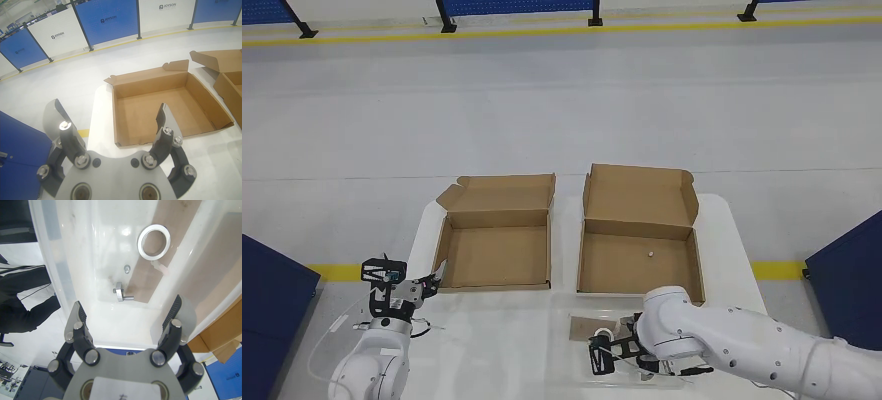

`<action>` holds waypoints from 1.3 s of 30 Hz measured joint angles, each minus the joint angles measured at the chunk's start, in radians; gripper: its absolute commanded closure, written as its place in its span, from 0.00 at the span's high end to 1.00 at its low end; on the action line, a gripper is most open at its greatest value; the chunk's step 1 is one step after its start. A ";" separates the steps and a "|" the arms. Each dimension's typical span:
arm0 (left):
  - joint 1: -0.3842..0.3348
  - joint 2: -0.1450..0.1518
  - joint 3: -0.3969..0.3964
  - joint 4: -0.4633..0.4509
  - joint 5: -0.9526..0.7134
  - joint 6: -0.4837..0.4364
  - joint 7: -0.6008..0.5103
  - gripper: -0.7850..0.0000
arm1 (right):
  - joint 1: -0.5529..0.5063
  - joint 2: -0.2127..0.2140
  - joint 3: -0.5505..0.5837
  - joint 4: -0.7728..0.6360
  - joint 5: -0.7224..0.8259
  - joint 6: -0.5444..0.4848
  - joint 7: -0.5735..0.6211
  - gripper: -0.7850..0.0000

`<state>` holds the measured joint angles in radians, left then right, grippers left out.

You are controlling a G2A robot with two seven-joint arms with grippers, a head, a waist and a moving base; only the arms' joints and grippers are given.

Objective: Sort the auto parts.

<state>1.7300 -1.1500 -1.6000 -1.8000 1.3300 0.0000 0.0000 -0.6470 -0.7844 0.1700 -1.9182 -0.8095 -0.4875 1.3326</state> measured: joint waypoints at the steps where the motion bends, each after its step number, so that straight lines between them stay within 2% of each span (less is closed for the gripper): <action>1: 0.000 0.000 0.000 0.000 0.000 0.000 0.000 1.00 | -0.012 -0.003 0.000 0.008 -0.025 0.000 0.000 1.00; 14: 0.000 0.000 0.000 0.000 0.000 0.000 0.000 1.00 | -0.075 -0.053 0.000 0.096 -0.125 -0.021 -0.021 1.00; 30: 0.000 0.000 0.000 0.000 0.000 0.000 0.000 1.00 | -0.109 -0.059 0.008 0.129 -0.178 -0.027 -0.064 1.00; 32: 0.000 0.000 0.000 0.000 0.000 0.000 0.000 1.00 | -0.114 -0.060 0.012 0.131 -0.181 -0.026 -0.057 0.93; 33: 0.000 0.000 0.000 0.000 0.000 0.000 0.000 1.00 | -0.116 -0.060 0.013 0.131 -0.183 -0.025 -0.055 0.65; 34: 0.000 0.000 0.000 0.000 0.000 0.000 0.000 1.00 | -0.119 -0.060 0.015 0.130 -0.185 -0.025 -0.052 0.49; 39: 0.000 0.000 0.000 0.000 0.000 0.000 0.000 1.00 | -0.131 -0.059 0.026 0.119 -0.194 -0.025 -0.040 0.39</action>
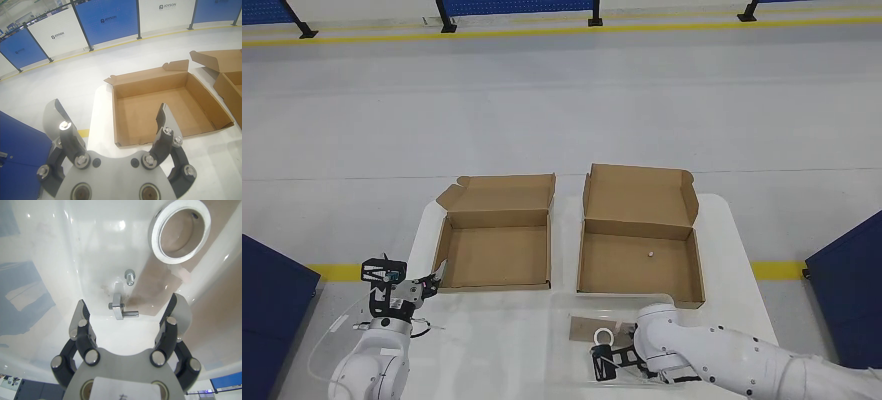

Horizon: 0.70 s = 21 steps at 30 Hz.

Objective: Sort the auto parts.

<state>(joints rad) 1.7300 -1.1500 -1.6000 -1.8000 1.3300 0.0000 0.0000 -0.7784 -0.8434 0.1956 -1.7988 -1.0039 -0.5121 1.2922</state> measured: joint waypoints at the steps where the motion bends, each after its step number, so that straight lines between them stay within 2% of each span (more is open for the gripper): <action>1: 0.000 0.000 0.000 0.000 0.000 0.000 0.000 1.00 | -0.002 0.000 0.002 -0.002 -0.002 -0.001 0.002 0.38; 8: 0.000 0.000 0.000 0.000 0.000 0.000 0.000 1.00 | -0.017 0.002 0.009 -0.010 -0.013 -0.005 0.011 0.39; 15: 0.000 0.000 0.000 0.000 0.000 0.000 0.000 1.00 | -0.019 0.001 0.003 -0.009 -0.031 -0.015 0.001 0.35; 21: 0.000 0.000 0.000 0.000 0.000 0.000 0.000 1.00 | -0.016 -0.003 -0.004 -0.013 -0.043 -0.010 0.006 0.40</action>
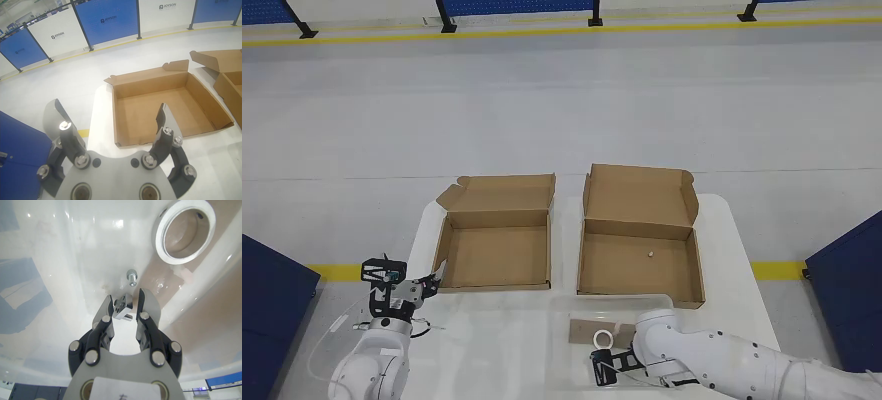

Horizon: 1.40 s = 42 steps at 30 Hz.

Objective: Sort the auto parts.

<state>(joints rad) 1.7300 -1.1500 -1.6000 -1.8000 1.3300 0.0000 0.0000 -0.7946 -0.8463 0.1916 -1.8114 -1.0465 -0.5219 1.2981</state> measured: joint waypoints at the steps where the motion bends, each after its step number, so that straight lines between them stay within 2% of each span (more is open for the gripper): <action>1: 0.000 0.000 0.000 0.000 0.000 0.000 0.000 1.00 | 0.000 0.000 0.000 -0.001 -0.001 0.001 0.001 0.42; 5: 0.000 0.000 0.000 0.000 0.000 0.000 0.000 1.00 | -0.001 -0.001 0.004 -0.005 -0.005 0.007 0.006 0.45; 21: 0.000 0.000 0.000 0.000 0.000 0.000 0.000 1.00 | -0.019 0.007 0.016 -0.010 -0.011 0.026 0.026 0.44; 23: 0.000 0.000 0.000 0.000 0.000 0.000 0.000 1.00 | -0.021 0.005 0.019 -0.002 -0.008 0.024 0.024 0.39; 25: 0.000 0.000 0.000 0.000 0.000 0.000 0.000 1.00 | -0.023 0.003 0.022 0.006 -0.006 0.023 0.023 0.28; 26: 0.000 0.000 0.000 0.000 0.000 0.000 0.000 1.00 | -0.024 0.002 0.024 0.011 -0.005 0.022 0.022 0.17; 27: 0.000 0.000 0.000 0.000 0.000 0.000 0.000 1.00 | -0.025 0.001 0.025 0.014 -0.004 0.023 0.022 0.00; 36: 0.000 0.000 0.000 0.000 0.000 0.000 0.000 1.00 | -0.034 -0.005 0.044 0.014 -0.024 0.032 0.026 0.00; 42: 0.000 0.000 0.000 0.000 0.000 0.000 0.000 1.00 | -0.047 0.006 0.078 -0.015 -0.026 0.036 0.004 0.00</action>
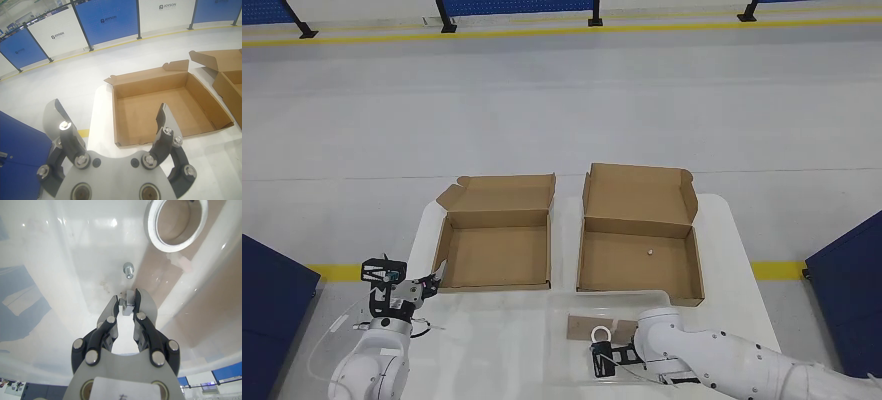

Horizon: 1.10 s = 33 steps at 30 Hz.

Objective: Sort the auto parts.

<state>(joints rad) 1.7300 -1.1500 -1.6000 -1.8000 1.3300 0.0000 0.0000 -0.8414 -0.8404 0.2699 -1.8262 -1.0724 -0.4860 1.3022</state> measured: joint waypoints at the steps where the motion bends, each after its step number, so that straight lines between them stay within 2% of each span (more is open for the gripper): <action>1: 0.000 0.000 0.000 0.000 0.000 0.000 0.000 1.00 | -0.002 0.003 0.007 -0.004 0.001 0.000 -0.004 0.00; 16: 0.000 0.000 0.000 0.000 0.000 0.000 0.000 1.00 | -0.062 0.065 0.134 -0.056 0.049 -0.012 -0.058 0.00; 33: 0.000 0.000 0.000 0.000 0.000 0.000 0.000 1.00 | -0.087 0.050 0.146 -0.045 0.017 -0.023 -0.035 0.00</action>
<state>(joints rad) 1.7300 -1.1500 -1.6000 -1.8000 1.3300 0.0000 0.0000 -0.9286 -0.7908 0.4161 -1.8712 -1.0555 -0.5086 1.2670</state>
